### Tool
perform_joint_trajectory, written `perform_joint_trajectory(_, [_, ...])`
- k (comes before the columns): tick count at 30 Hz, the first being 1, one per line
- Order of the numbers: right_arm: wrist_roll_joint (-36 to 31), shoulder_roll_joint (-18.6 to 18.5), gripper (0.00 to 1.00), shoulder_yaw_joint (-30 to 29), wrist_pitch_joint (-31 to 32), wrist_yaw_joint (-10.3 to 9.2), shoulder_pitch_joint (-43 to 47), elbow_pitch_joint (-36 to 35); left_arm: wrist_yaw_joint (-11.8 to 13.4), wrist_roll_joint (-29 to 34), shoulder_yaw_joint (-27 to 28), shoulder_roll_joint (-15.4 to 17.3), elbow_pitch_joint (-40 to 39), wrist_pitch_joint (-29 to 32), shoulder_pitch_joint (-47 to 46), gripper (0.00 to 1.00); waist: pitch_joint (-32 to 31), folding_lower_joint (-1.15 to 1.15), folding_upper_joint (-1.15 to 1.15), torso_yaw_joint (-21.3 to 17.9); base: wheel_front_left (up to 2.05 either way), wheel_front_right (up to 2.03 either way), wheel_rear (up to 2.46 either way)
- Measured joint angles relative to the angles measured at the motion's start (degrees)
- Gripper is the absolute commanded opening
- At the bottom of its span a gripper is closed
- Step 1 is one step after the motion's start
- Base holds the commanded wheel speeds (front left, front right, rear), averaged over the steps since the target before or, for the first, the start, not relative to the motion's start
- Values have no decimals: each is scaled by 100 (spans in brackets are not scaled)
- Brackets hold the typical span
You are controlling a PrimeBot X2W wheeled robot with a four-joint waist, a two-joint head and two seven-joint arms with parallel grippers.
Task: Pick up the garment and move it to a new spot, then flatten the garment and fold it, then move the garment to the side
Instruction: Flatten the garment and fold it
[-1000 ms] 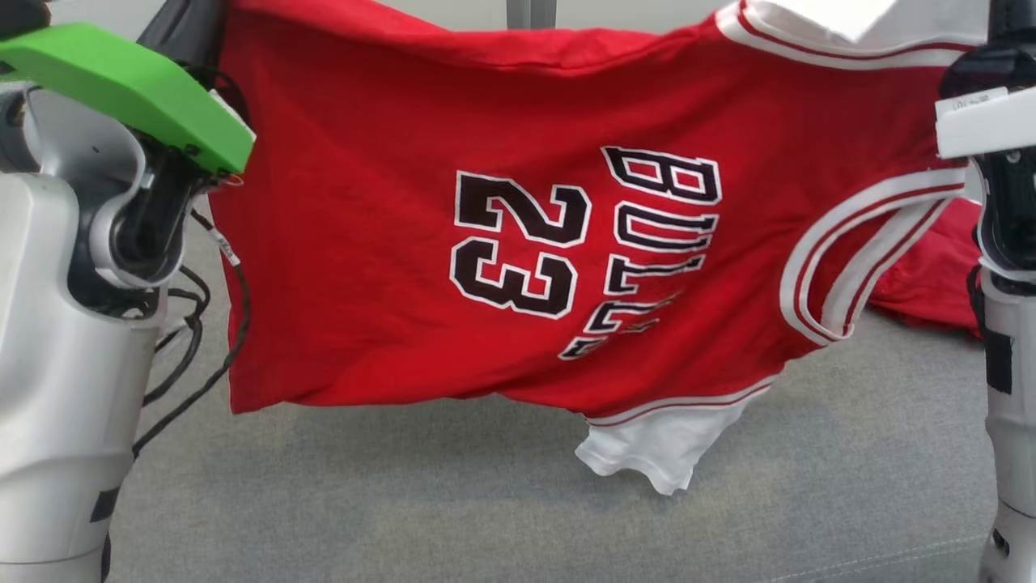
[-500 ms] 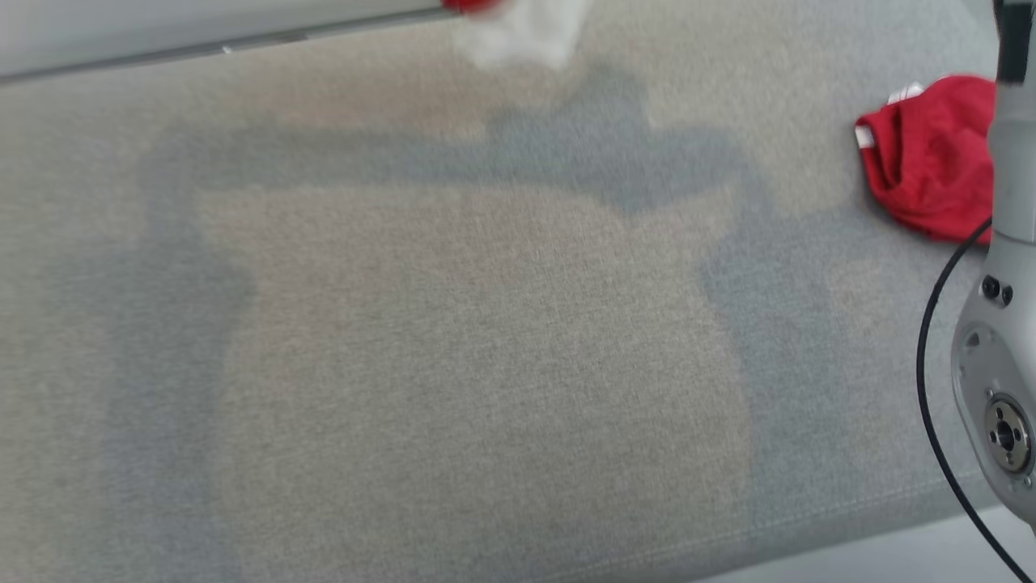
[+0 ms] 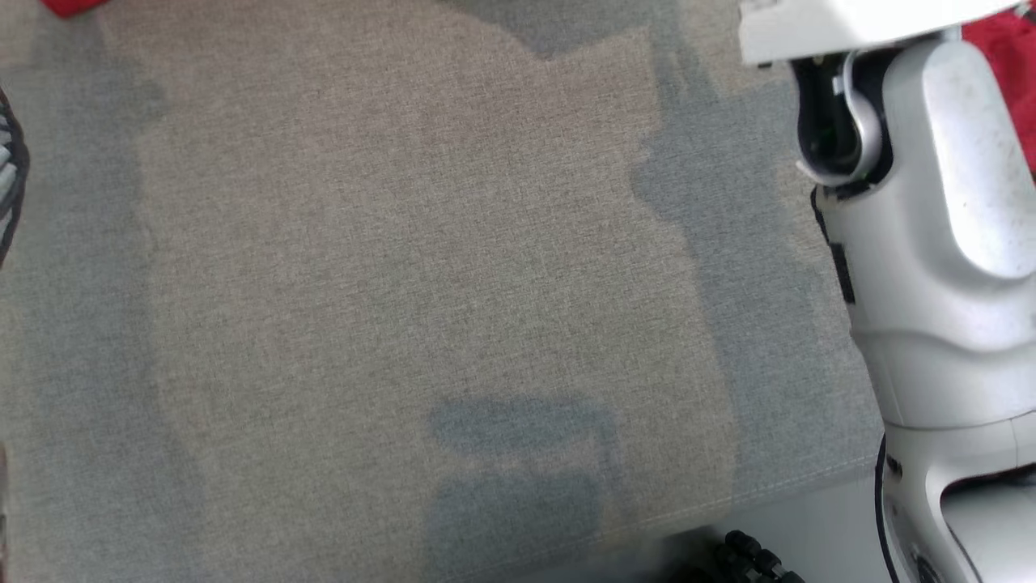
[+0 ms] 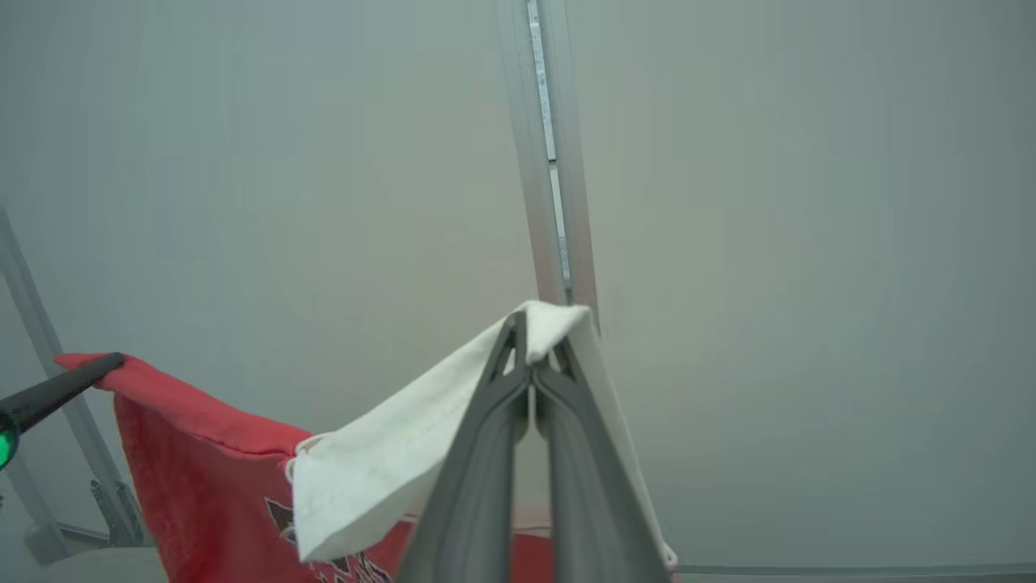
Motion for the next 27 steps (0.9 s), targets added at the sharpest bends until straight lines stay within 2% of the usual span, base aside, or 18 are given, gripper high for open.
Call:
perform_joint_trajectory(5, [135,-111,0,149,0,0,676,-376,-200,-23,-44,-96,156,-91,148,0,127,-1,0,60,0,0,0])
perform_joint_trajectory(12, [236,-305,0,186,-1,0,1474,-949,-342,-159,-19,-122,40,-168,518,0,-71,-2,-1,147,0,0,0])
perform_joint_trajectory(16, [288,-459,0,1,-2,0,2220,-1323,-361,-377,314,-178,-658,-201,1630,0,-302,-2,-2,207,0,0,0])
perform_joint_trajectory(19, [332,-470,0,-155,-9,0,2844,-1473,-238,-356,624,-335,-1365,-203,2626,0,-467,-2,-2,271,0,0,0])
perform_joint_trajectory(23, [391,-427,0,-414,-9,1,3712,-1619,-19,-334,1049,-742,-2256,-208,4070,0,-699,-2,-2,387,0,0,0])
perform_joint_trajectory(27, [445,-285,0,-776,-8,1,4504,-1718,118,-256,1209,-1220,-2842,-209,5281,0,-938,-2,-2,516,0,0,0])
